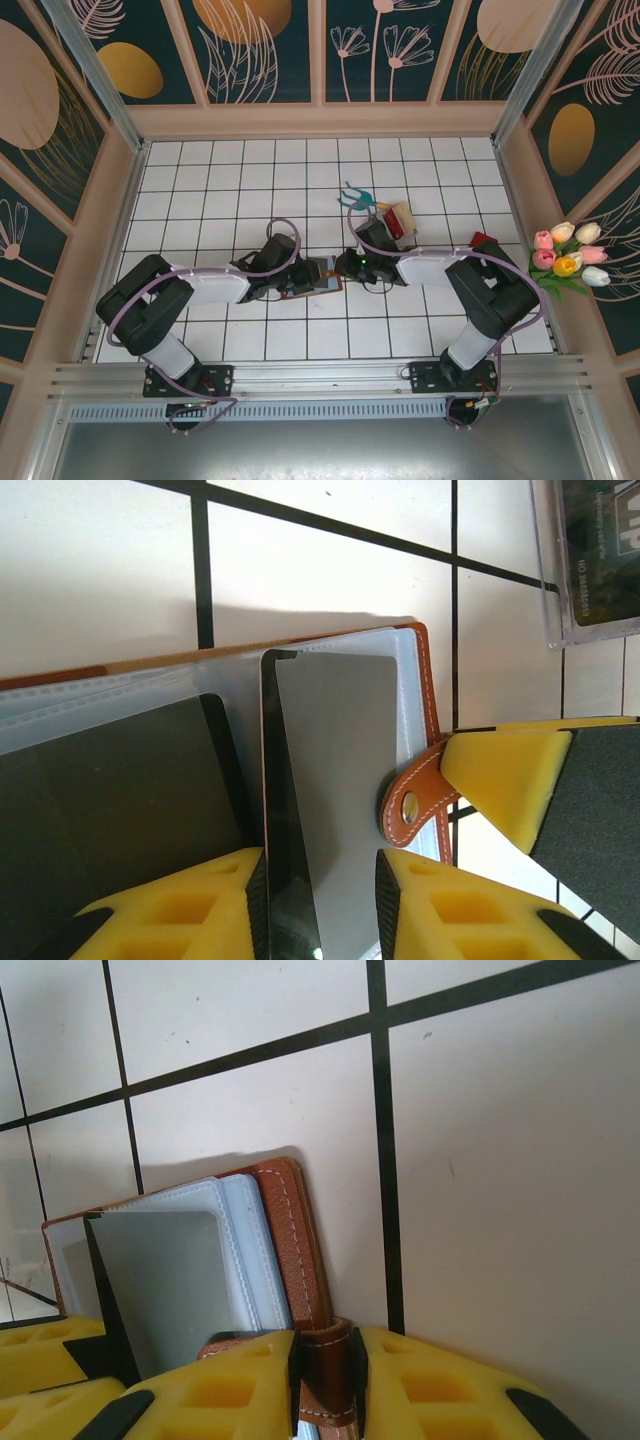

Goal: Put the credit cards into the card holder
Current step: Insert the credit card into the card slot.

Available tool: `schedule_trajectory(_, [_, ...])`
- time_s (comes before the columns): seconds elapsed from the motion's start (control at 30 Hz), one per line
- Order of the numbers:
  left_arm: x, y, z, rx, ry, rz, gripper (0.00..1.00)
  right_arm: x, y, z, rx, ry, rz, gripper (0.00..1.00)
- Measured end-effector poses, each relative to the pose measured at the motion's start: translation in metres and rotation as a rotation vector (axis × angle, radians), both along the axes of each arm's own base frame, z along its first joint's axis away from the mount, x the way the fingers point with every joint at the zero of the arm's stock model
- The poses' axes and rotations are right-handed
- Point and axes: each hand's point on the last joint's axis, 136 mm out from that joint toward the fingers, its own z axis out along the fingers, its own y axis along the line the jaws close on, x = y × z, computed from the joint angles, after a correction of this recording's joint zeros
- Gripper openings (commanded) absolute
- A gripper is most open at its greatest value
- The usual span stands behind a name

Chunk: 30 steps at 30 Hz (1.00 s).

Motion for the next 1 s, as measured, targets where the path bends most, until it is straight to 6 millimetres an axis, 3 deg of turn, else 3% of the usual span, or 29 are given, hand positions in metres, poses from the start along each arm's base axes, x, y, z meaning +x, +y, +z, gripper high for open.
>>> schedule_trajectory(1.0, [-0.007, -0.024, -0.005, 0.164, -0.001, -0.147, 0.48, 0.000, 0.001, -0.002, 0.009, 0.030, -0.062, 0.20])
